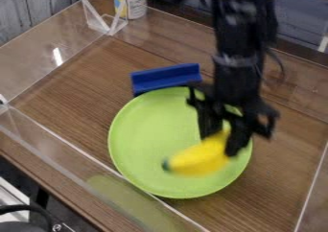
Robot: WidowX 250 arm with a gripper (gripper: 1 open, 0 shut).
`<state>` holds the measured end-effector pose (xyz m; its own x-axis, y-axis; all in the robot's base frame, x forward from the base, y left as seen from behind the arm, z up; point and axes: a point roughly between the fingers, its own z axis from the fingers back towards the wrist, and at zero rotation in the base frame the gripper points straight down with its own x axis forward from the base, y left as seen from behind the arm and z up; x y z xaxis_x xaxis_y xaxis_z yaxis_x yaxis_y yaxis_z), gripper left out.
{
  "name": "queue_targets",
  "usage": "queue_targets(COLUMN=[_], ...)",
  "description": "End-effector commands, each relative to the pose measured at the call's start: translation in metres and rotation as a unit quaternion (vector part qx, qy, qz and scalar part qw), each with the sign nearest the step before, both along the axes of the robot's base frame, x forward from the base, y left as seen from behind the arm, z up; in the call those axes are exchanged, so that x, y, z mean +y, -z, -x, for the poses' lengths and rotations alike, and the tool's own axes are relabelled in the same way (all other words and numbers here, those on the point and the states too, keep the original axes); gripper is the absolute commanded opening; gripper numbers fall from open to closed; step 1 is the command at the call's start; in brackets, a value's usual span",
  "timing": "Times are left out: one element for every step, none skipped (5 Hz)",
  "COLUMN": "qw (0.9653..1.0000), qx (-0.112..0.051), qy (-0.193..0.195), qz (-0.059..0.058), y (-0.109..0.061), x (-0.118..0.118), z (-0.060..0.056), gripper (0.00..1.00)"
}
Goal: Put the banana in the green plate
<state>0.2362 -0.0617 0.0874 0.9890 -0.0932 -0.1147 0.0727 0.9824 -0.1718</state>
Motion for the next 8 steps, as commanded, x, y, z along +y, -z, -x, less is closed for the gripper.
queue_targets(qw=[0.9991, 0.9989, 0.9990, 0.9992, 0.9993, 0.9993, 0.9993, 0.9993], qx=[-0.042, -0.047, -0.044, -0.040, -0.035, -0.033, -0.031, -0.029], qy=[0.000, -0.003, 0.002, 0.006, 0.012, 0.016, 0.020, 0.024], qz=[0.004, -0.003, -0.005, -0.005, -0.007, -0.010, -0.011, -0.010], y=[-0.025, -0.024, -0.017, -0.010, -0.001, 0.006, 0.012, 0.020], x=[0.034, 0.056, 0.052, 0.047, 0.044, 0.040, 0.037, 0.030], z=[-0.019, -0.023, -0.022, -0.022, -0.020, -0.019, -0.018, -0.017], gripper=[0.00, 0.00, 0.00, 0.00, 0.00, 0.00, 0.00, 0.00])
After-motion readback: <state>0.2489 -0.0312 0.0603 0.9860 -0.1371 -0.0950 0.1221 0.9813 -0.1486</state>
